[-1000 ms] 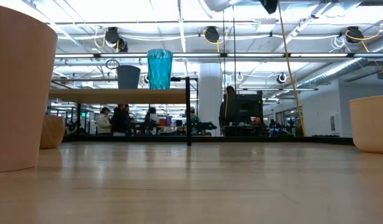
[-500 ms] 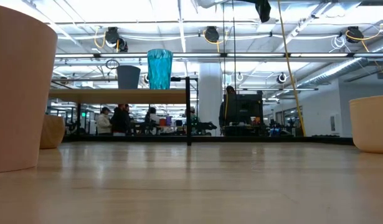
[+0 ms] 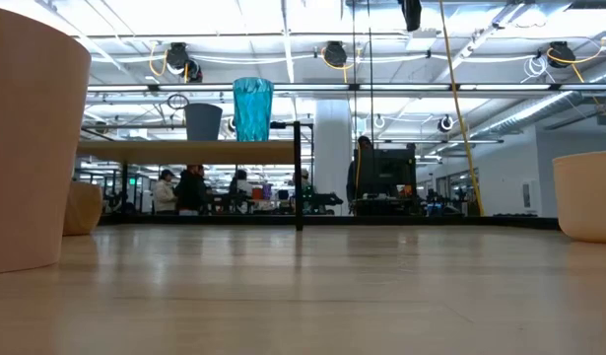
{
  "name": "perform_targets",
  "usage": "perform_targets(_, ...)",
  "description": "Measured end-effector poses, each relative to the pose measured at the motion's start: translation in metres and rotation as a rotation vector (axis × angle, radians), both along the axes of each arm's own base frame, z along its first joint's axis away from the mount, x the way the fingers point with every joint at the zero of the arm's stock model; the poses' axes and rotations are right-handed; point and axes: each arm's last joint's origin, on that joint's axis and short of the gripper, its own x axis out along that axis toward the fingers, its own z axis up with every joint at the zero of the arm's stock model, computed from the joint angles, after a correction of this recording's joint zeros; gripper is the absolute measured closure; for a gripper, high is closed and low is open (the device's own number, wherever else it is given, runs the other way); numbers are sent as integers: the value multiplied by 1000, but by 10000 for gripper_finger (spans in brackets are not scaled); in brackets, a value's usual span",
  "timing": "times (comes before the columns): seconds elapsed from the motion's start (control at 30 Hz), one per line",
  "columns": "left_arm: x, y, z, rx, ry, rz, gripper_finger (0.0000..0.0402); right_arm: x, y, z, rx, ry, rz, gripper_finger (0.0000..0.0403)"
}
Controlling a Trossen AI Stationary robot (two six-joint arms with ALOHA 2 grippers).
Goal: Stack small to large cups/mugs on shelf
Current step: Put the transparent mug on the shelf
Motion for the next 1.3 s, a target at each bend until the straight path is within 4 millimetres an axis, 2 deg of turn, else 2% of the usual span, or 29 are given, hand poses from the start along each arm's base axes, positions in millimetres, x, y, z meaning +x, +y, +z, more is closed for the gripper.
perform_targets(0.2,2,5,4,19,-7,17,274,0,-2,0,0,-2,-4,403)
perform_targets(0.53,-1,-2,9,82,17,-5,243,0,-2,1,-6,-6,-2,403)
perform_targets(0.7,3,10,10,91,24,30,238,0,-2,2,-7,-15,-2,403)
perform_targets(0.9,8,24,10,104,39,67,286,2,-2,0,-4,-10,-3,403)
perform_targets(1.17,8,23,9,125,63,61,381,8,-4,-5,2,5,-8,403)
perform_targets(1.3,7,22,9,121,63,70,381,10,-4,-5,-1,-5,-9,403)
